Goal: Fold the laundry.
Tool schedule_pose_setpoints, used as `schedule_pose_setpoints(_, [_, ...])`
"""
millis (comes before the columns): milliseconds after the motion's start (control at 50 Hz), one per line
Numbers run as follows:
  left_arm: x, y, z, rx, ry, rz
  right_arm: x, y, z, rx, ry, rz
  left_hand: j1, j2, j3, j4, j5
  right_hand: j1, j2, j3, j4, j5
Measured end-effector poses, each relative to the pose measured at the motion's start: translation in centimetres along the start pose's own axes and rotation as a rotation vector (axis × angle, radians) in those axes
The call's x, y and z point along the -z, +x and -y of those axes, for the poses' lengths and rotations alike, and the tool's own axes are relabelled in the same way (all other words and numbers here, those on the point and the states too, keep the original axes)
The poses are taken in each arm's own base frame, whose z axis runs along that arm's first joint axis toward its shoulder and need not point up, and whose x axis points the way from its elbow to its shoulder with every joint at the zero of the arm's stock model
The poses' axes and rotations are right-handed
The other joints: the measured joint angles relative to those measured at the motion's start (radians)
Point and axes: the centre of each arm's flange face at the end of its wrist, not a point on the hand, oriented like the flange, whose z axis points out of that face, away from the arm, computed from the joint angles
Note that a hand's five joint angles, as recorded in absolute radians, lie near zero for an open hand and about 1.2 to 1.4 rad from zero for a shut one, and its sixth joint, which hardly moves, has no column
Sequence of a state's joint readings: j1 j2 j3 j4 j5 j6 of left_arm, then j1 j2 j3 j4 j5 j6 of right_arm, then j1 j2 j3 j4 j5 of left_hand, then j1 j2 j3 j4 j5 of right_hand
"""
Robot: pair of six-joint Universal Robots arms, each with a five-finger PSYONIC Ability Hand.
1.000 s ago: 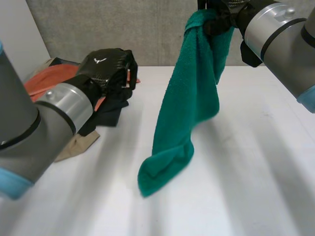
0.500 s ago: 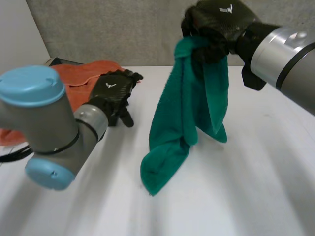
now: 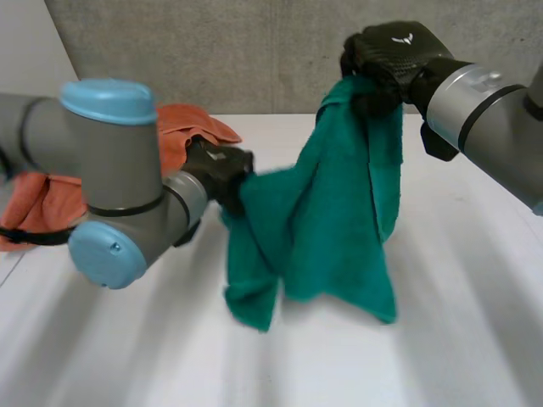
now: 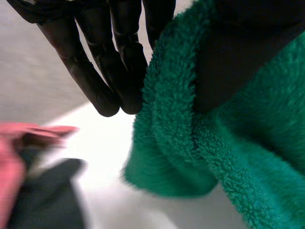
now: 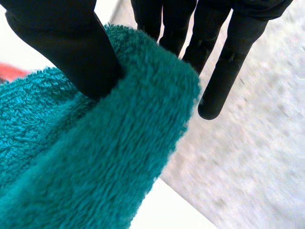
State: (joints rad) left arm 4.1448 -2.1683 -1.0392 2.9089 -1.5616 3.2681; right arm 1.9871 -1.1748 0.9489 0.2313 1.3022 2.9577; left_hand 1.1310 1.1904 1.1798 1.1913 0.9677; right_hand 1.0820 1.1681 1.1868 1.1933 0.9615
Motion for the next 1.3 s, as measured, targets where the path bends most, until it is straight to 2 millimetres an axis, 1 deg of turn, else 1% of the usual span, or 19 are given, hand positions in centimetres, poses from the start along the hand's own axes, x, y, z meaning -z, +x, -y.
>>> schedule_pose_setpoints(60, [2.4, -0.2, 1.3, -0.011, 0.059, 0.076, -0.6, 0.7, -1.3, 0.028, -0.068, -0.047, 0.0, 0.004, 0.005, 0.001, 0.0, 0.0, 0.0, 0.0, 0.0, 0.0])
schedule_pose_setpoints(140, [5.4, 1.1, 0.7, -0.038, 0.09, 0.085, -0.6, 0.6, -2.8, 0.045, -0.153, -0.052, 0.0, 0.004, 0.006, 0.001, 0.0, 0.0, 0.0, 0.0, 0.0, 0.0])
schedule_pose_setpoints(240, [9.0, 4.9, -3.6, -0.106, 0.041, 0.043, 0.2, -0.7, -5.6, 0.023, -0.265, 0.002, -0.017, -0.03, -0.018, -0.023, -0.017, 0.0, 0.0, 0.0, 0.0, 0.0])
schedule_pose_setpoints(280, [9.9, 6.2, -5.3, -0.131, 0.013, 0.027, 0.6, -1.4, -6.7, 0.013, -0.296, 0.027, -0.16, -0.197, -0.173, -0.183, -0.147, 0.0, 0.0, 0.0, 0.0, 0.0])
schedule_pose_setpoints(360, [10.8, 7.6, -7.3, -0.161, -0.03, 0.023, 1.2, -2.6, -8.1, 0.004, -0.323, 0.062, -0.654, -0.647, -0.629, -0.651, -0.606, 0.0, 0.0, 0.0, 0.0, 0.0])
schedule_pose_setpoints(380, [10.8, 7.7, -7.5, -0.166, -0.039, 0.03, 1.3, -2.9, -8.4, 0.003, -0.325, 0.071, -0.861, -0.857, -0.84, -0.864, -0.809, 0.0, 0.0, 0.0, 0.0, 0.0])
schedule_pose_setpoints(440, [10.5, 7.4, -7.3, -0.167, -0.047, 0.057, 1.6, -3.3, -8.6, 0.004, -0.32, 0.081, -0.941, -0.985, -0.972, -0.992, -0.925, 0.0, 0.0, 0.0, 0.0, 0.0])
schedule_pose_setpoints(520, [9.5, 5.1, -4.9, -0.134, -0.017, 0.126, 2.1, -3.5, -8.0, 0.011, -0.29, 0.081, -0.941, -0.992, -0.974, -0.994, -0.925, 0.0, 0.0, 0.0, 0.0, 0.0])
schedule_pose_setpoints(600, [8.0, 1.7, -2.1, -0.087, 0.032, 0.182, 3.0, -3.6, -6.2, 0.022, -0.228, 0.094, -0.941, -0.992, -0.974, -0.994, -0.925, 0.0, 0.0, 0.0, 0.0, 0.0])
schedule_pose_setpoints(700, [6.1, -0.8, -0.7, -0.057, 0.066, 0.15, 4.3, -4.3, -3.4, 0.039, -0.108, 0.149, -0.941, -0.992, -0.974, -0.994, -0.925, 0.0, 0.0, 0.0, 0.0, 0.0])
schedule_pose_setpoints(820, [4.1, -1.2, -1.8, -0.045, 0.025, 0.029, 5.9, -5.1, 0.0, 0.055, 0.045, 0.215, -0.941, -0.992, -0.974, -0.994, -0.925, 0.0, 0.0, 0.0, 0.0, 0.0])
schedule_pose_setpoints(880, [3.1, -0.6, -3.3, -0.035, -0.031, -0.068, 7.0, -5.7, 2.1, 0.041, 0.129, 0.253, -0.941, -0.992, -0.974, -0.994, -0.925, 0.0, 0.0, 0.0, 0.0, 0.0])
schedule_pose_setpoints(980, [2.5, 0.9, -4.9, -0.022, -0.083, -0.199, 7.8, -6.0, 3.6, 0.006, 0.182, 0.281, -0.936, -0.989, -0.971, -0.99, -0.924, 0.0, 0.0, 0.0, 0.0, 0.0])
schedule_pose_setpoints(1040, [2.4, 1.6, -5.3, -0.018, -0.098, -0.251, 7.7, -5.8, 3.7, -0.005, 0.186, 0.276, -0.89, -0.956, -0.945, -0.958, -0.9, 0.0, 0.0, 0.0, 0.0, 0.0])
schedule_pose_setpoints(1060, [2.3, 1.9, -5.6, -0.016, -0.108, -0.279, 7.3, -5.4, 3.5, -0.011, 0.179, 0.263, -0.456, -0.565, -0.557, -0.585, -0.534, 0.0, 0.0, 0.0, 0.0, 0.0])
schedule_pose_setpoints(1080, [2.3, 1.9, -5.6, -0.016, -0.108, -0.279, 7.3, -5.4, 3.5, -0.011, 0.179, 0.263, -0.456, -0.565, -0.557, -0.585, -0.534, 0.0, 0.0, 0.0, 0.0, 0.0])
schedule_pose_setpoints(1120, [2.0, 2.0, -5.6, -0.014, -0.114, -0.286, 6.3, -4.5, 2.6, -0.015, 0.151, 0.225, 0.021, -0.115, -0.112, -0.114, -0.072, 0.0, 0.0, 0.0, 0.0, 0.0])
schedule_pose_setpoints(1220, [1.0, 0.6, -4.0, -0.025, -0.074, -0.171, 3.9, -2.7, 0.3, 0.01, 0.086, 0.135, 0.04, 0.002, 0.003, 0.001, 0.013, 0.0, 0.0, 0.0, 0.0, 0.0])
schedule_pose_setpoints(1300, [0.6, -1.2, -0.3, -0.03, 0.031, -0.026, 1.6, -0.9, -0.7, 0.056, 0.065, 0.033, 0.04, 0.003, 0.004, 0.001, 0.013, 0.0, 0.0, 0.0, 0.0, 0.0])
